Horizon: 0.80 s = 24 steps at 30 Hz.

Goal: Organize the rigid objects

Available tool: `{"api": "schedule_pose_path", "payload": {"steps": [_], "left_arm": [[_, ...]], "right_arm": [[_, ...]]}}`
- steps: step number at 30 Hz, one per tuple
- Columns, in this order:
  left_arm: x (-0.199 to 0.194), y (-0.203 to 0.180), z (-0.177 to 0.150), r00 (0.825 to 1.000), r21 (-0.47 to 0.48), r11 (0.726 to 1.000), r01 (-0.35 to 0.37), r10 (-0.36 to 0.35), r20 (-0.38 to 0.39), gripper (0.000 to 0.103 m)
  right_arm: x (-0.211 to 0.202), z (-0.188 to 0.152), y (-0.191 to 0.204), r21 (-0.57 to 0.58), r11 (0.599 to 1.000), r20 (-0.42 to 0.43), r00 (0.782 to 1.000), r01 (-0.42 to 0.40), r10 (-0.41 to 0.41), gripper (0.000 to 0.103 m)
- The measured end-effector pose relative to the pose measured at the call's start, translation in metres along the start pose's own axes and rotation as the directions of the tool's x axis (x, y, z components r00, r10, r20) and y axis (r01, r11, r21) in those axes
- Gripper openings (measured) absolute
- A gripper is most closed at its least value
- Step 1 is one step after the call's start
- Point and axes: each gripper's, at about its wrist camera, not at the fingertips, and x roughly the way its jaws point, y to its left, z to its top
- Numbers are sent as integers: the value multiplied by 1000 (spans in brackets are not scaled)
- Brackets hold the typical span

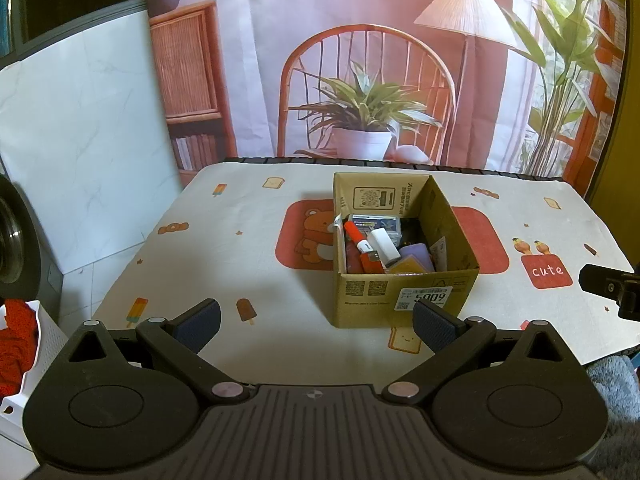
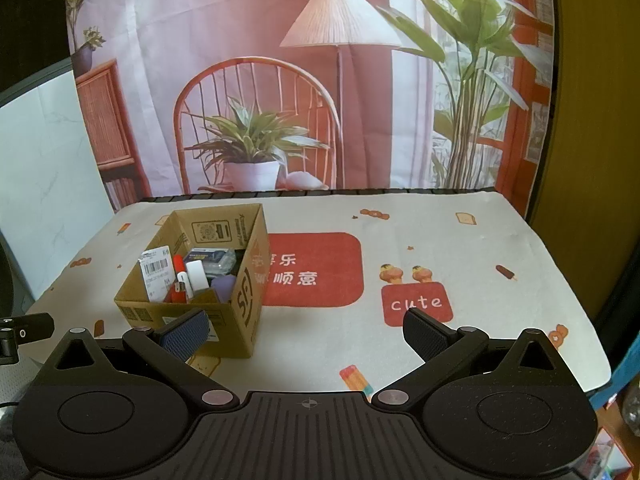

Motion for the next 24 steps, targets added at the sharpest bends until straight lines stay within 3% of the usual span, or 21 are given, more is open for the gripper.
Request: {"api": "schedule_pose_path", "payload": {"steps": [24], "left_arm": [[-1, -3, 1, 1000, 8, 1000, 0, 0, 6, 103]], "right_arm": [[0, 0, 0, 1, 1000, -1, 1000, -1, 1, 103]]}}
